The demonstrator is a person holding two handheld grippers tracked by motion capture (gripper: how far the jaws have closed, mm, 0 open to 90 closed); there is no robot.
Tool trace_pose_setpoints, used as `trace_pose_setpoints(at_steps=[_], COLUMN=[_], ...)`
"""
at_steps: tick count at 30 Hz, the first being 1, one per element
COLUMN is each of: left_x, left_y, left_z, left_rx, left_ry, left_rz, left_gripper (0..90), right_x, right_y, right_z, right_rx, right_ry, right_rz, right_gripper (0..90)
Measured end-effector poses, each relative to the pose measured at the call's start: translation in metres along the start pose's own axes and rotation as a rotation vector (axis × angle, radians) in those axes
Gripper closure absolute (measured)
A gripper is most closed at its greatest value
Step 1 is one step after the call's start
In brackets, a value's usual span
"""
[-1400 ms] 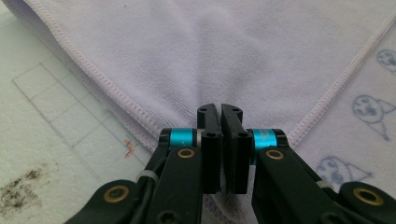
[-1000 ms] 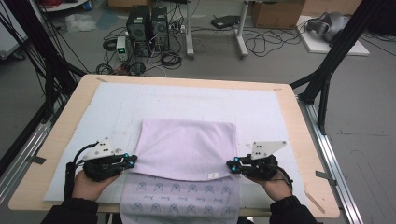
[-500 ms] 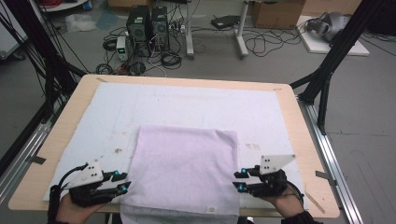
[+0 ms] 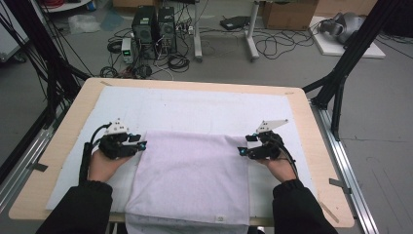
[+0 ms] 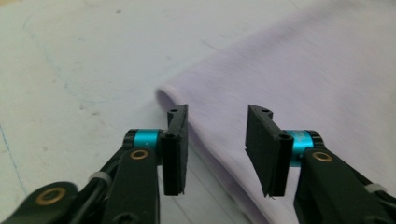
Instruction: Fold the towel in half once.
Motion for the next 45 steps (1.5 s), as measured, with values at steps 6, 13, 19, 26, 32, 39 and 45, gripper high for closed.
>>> trace_pose_setpoints(at_steps=[6, 13, 19, 26, 32, 39, 45], left_x=[-0.031, -0.037, -0.029, -0.006, 0.004, 0.007, 0.015], left_y=[-0.007, -0.002, -0.005, -0.029, -0.045, -0.043, -0.023], left_z=[-0.009, -0.011, 0.009, 0.088, 0.147, 0.103, 0.058], left_rx=[0.038, 0.041, -0.012, -0.063, -0.065, -0.017, -0.042], left_ry=[-0.065, -0.065, -0.005, 0.093, 0.153, 0.136, 0.107], left_rz=[-0.013, -0.024, 0.025, 0.141, 0.201, 0.125, 0.067], left_gripper=[50.5, 75.7, 87.5, 87.8, 61.8, 54.1, 49.8], right_x=[-0.021, -0.028, -0.029, -0.005, 0.014, -0.002, -0.006], right_y=[0.022, 0.023, 0.021, 0.043, 0.063, 0.062, 0.031], right_z=[-0.007, -0.012, 0.005, 0.083, 0.153, 0.108, 0.065], right_rx=[-0.066, -0.028, 0.028, 0.055, 0.078, 0.000, 0.039], right_ry=[-0.015, -0.039, -0.043, 0.060, 0.129, 0.083, 0.008], right_rz=[0.025, 0.044, 0.045, -0.066, -0.168, -0.137, -0.072], right_gripper=[33.8, 79.5, 84.7, 85.1, 60.1, 40.6, 34.6])
Point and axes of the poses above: each handheld gripper's, and its own axes: x roughly backward along the jaws, z roughly out of its top, y roughly to its right, the point moved 7 cm from there along -x, roughly forward along the jaws, and after that the axes turned 7 degrees about y, right-handed, at the moved point
